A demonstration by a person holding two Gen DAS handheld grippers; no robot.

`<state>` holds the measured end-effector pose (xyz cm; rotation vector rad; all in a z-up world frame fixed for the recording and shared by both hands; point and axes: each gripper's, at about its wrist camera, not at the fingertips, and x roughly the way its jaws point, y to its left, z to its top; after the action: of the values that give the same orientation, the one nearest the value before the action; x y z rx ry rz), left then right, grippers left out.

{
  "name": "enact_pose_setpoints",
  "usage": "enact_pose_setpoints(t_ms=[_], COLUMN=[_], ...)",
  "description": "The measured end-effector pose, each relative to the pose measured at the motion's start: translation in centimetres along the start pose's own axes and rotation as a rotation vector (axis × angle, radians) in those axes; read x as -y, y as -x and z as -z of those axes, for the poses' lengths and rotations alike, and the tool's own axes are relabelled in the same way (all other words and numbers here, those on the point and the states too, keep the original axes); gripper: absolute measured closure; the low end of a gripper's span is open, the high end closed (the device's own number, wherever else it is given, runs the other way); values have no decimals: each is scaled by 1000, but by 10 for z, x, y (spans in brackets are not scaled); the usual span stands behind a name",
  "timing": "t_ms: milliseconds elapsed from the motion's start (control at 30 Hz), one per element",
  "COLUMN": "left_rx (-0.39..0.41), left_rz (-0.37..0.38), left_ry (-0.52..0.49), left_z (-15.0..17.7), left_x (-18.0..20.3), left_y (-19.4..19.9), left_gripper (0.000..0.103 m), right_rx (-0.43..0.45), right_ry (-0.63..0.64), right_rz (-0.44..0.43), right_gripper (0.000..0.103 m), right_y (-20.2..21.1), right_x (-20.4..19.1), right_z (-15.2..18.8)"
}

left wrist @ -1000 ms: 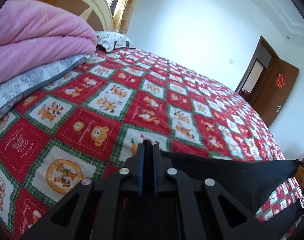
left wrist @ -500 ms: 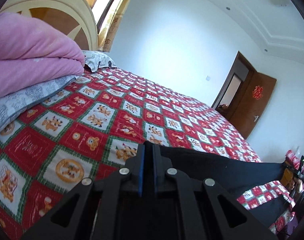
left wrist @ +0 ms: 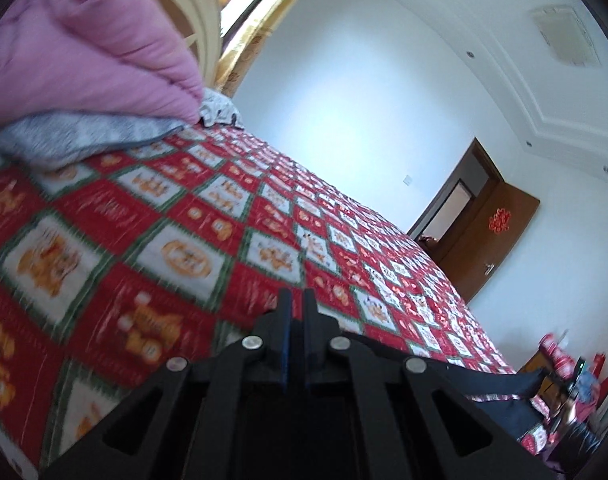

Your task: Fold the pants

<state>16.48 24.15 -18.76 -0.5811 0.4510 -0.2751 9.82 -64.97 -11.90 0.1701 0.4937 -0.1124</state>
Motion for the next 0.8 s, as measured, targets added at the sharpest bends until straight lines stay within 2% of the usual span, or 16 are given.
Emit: enact_pose_setpoints(t_ms=[167, 300, 400, 533, 567, 633, 667, 700, 733, 767, 800], left_rx=[-67, -97, -119, -158, -171, -202, -213, -224, -236, -250, -253], left_rz=[3, 1, -21, -47, -54, -57, -59, -58, -59, -72, -80], left_ry=[-27, -44, -44, -83, -89, -90, -92, -93, -93, -96, -102], left_z=[21, 30, 29, 34, 36, 42, 44, 45, 46, 48, 48], left_x=[-4, 0, 4, 10, 11, 12, 13, 14, 14, 15, 16], left_y=[5, 6, 3, 0, -1, -4, -6, -8, -12, -16, -19], left_gripper=[98, 98, 98, 91, 86, 76, 69, 65, 61, 61, 61], right_rx=[-6, -56, -60, -72, -87, -110, -124, -134, -151, -157, -163], right_ry=[-36, -47, -92, -77, -70, -47, -37, -34, -29, -20, -3], right_rz=[31, 73, 49, 5, -14, -51, -80, -103, -141, -157, -166], right_gripper=[98, 98, 98, 98, 97, 91, 80, 62, 54, 49, 49], right_y=[22, 32, 42, 51, 51, 49, 47, 46, 44, 42, 40], right_x=[16, 31, 36, 14, 5, -12, -23, -30, -41, -49, -57], right_z=[23, 41, 45, 52, 54, 58, 61, 64, 67, 70, 73])
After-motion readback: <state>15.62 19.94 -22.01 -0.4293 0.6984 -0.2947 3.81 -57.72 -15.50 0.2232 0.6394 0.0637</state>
